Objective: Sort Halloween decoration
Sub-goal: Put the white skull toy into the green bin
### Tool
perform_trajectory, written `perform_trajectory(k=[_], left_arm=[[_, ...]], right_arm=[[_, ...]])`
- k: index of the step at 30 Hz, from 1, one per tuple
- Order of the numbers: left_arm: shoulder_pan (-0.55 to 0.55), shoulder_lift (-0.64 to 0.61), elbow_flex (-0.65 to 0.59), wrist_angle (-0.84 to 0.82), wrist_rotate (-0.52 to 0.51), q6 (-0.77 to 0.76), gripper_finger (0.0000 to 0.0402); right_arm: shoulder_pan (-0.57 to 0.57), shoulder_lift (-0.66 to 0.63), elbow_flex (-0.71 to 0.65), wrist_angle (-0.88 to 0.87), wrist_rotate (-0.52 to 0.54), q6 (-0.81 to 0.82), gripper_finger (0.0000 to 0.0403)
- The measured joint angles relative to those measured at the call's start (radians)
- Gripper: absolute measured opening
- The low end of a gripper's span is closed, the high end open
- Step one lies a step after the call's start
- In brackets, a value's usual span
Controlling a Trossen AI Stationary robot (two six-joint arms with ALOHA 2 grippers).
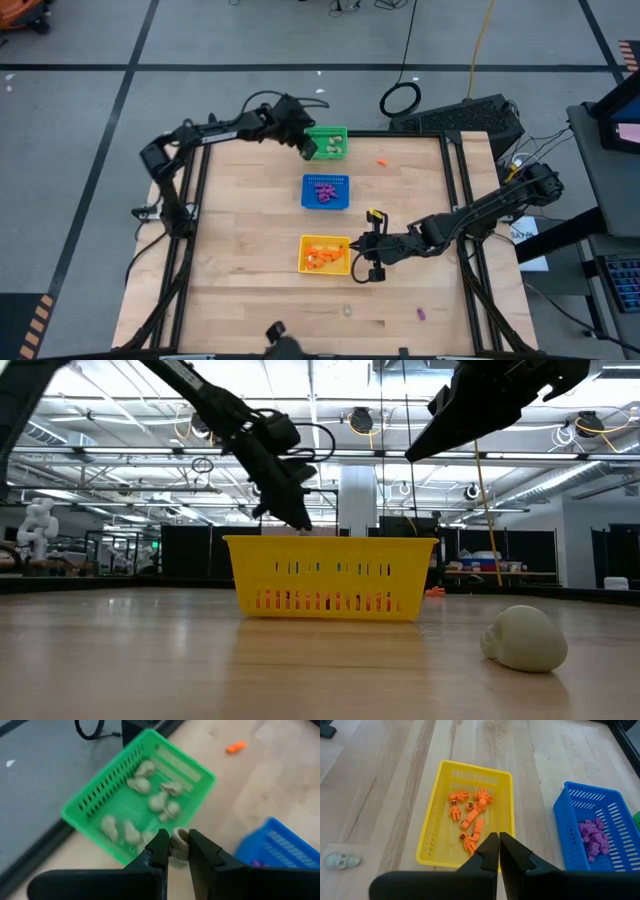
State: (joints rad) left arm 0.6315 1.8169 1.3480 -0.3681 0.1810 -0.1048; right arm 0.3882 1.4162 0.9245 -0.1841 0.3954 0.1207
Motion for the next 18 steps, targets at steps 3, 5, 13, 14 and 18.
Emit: perform_trajectory(k=[3, 5, 13, 14, 18], left_arm=[[0.029, 0.087, 0.075, -0.004, 0.0, 0.009, 0.0042], [0.048, 0.135, 0.106, -0.015, 0.0, 0.009, 0.0042], [0.077, 0.215, 0.156, -0.02, 0.0, 0.011, 0.0042], [0.076, 0.213, 0.157, -0.013, 0.0, 0.015, 0.0042], [0.075, 0.207, 0.158, -0.013, 0.004, 0.024, 0.0047]], right_arm=[[0.0, 0.0, 0.0, 0.0, 0.0, -0.001, 0.0], [0.0, 0.0, 0.0, -0.001, -0.002, -0.001, 0.0], [0.0, 0.0, 0.0, -0.011, -0.002, -0.001, 0.0], [0.0, 0.0, 0.0, -0.011, -0.002, -0.001, 0.0], [0.0, 0.0, 0.0, -0.011, -0.003, -0.001, 0.0]])
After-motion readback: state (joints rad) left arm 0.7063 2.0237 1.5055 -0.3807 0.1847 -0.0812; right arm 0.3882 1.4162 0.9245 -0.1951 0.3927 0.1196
